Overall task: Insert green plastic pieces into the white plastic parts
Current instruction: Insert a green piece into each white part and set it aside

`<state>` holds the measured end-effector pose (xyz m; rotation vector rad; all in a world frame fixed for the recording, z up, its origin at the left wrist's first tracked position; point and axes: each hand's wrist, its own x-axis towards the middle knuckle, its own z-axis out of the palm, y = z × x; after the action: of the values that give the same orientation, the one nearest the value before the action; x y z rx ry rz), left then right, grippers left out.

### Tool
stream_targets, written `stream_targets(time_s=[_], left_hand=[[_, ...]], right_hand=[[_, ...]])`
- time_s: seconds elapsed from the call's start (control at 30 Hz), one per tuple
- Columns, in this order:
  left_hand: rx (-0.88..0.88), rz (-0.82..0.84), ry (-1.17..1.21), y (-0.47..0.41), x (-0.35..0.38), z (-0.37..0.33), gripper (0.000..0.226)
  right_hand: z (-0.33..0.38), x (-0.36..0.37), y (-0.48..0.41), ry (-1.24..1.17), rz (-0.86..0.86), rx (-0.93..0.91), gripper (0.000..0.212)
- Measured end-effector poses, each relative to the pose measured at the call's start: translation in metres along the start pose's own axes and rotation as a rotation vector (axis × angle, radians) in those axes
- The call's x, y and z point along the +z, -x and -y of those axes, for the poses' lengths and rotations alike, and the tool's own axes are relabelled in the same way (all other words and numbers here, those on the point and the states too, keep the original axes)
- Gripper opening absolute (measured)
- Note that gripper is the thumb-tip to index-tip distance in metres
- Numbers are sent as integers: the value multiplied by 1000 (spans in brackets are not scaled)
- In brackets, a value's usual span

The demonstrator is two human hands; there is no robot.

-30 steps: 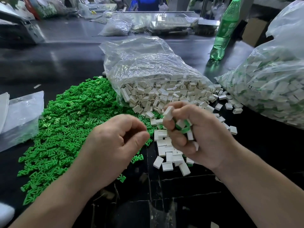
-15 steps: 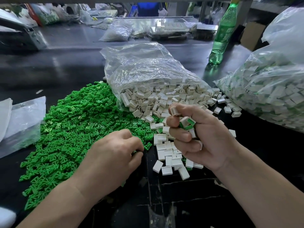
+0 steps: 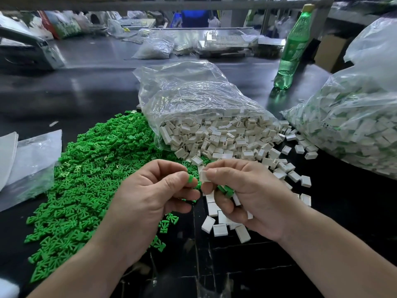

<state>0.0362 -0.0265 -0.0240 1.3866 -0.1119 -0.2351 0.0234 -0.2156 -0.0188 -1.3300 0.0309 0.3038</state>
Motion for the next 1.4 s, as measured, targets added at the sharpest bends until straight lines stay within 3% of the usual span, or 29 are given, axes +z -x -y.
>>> stream_targets(time_s=[0.37, 0.63, 0.83, 1.0, 1.27, 1.4], left_hand=[[59, -10, 51, 4, 5, 0, 22], [124, -4, -14, 8, 4, 1, 21], [-20, 143, 248, 8, 10, -3, 24], [-151, 369, 484, 10, 12, -4, 39], [-206, 341, 584, 9, 11, -2, 39], [-191, 381, 650, 10, 13, 0, 38]], right_hand=[[-6, 2, 2, 275, 17, -170, 32], [-6, 4, 5, 333, 14, -252, 24], [-3, 7, 7, 266, 26, -219, 29], [-3, 8, 9, 158, 122, -140, 40], [0, 16, 11, 163, 117, -133, 29], [1, 17, 10, 127, 94, -117, 37]])
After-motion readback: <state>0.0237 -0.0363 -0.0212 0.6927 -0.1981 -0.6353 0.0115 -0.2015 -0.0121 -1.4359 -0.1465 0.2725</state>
